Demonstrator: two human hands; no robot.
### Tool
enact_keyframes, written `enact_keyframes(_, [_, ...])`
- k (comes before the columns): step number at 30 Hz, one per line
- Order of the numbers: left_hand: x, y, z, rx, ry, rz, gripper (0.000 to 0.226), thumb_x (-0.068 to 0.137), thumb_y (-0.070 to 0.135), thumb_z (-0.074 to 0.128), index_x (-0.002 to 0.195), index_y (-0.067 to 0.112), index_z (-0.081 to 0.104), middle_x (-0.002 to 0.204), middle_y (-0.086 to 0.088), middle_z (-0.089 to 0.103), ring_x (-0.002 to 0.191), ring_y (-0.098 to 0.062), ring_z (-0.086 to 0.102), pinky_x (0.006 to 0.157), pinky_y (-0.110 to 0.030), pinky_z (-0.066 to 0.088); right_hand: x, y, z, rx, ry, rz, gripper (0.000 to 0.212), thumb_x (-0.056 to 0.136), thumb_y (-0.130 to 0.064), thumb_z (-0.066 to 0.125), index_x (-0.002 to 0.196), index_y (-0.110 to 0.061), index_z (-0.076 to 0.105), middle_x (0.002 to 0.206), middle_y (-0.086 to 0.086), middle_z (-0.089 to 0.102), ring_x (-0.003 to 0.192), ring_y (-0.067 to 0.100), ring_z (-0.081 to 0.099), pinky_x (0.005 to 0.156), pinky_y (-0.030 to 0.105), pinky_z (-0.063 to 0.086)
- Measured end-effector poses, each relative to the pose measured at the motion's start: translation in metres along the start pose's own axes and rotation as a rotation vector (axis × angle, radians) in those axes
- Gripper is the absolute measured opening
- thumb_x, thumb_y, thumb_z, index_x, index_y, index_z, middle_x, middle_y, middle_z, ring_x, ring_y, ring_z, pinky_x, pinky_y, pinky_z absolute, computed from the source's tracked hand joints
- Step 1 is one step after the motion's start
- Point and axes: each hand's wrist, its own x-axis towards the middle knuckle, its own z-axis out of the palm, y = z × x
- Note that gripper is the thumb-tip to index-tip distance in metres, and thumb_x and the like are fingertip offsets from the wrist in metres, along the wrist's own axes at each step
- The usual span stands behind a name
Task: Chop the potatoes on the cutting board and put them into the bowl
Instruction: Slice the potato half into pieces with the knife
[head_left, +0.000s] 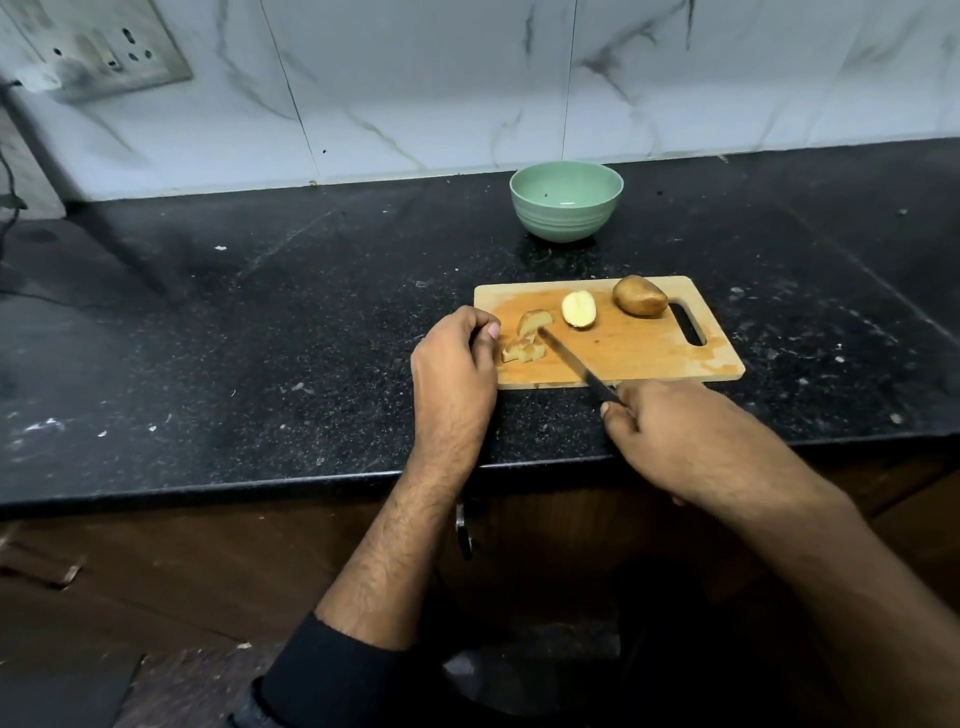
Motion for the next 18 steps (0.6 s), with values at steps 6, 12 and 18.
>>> enact_keyframes(6, [0.024, -0.003, 0.007, 0.013, -0.07, -0.015, 0.008, 0.091, 0.031, 0.072, 0.096, 0.027, 0.077, 0.091, 0.015, 0.072, 0.089, -0.001, 0.065, 0.092, -0.038, 0.054, 0.005, 0.003, -0.002, 0.008, 0.015, -0.003, 0.033, 0.106, -0.049, 0.035, 0.108, -0.025, 0.059, 0.078, -0.004, 0.059, 0.06, 0.01, 0.053, 0.071, 0.033, 0.054])
enact_keyframes(12, [0.04, -0.007, 0.017, -0.034, -0.18, -0.049, 0.015, 0.089, 0.025, 0.075, 0.101, 0.031, 0.079, 0.093, 0.017, 0.075, 0.093, 0.0, 0.067, 0.093, -0.035, 0.056, 0.015, 0.005, -0.004, 0.094, 0.043, 0.013, 0.033, 0.107, -0.046, 0.034, 0.109, -0.025, 0.059, 0.074, -0.002, 0.061, 0.059, 0.011, 0.056, 0.061, 0.03, 0.052])
enact_keyframes(18, [0.044, -0.013, 0.022, -0.029, -0.22, -0.045, 0.027, 0.085, 0.023, 0.079, 0.109, 0.034, 0.077, 0.098, 0.02, 0.075, 0.098, 0.002, 0.067, 0.102, -0.038, 0.052, 0.011, 0.002, -0.002, 0.12, -0.04, 0.053, 0.034, 0.107, -0.048, 0.033, 0.107, -0.023, 0.057, 0.071, 0.0, 0.064, 0.044, 0.009, 0.061, 0.043, 0.025, 0.049])
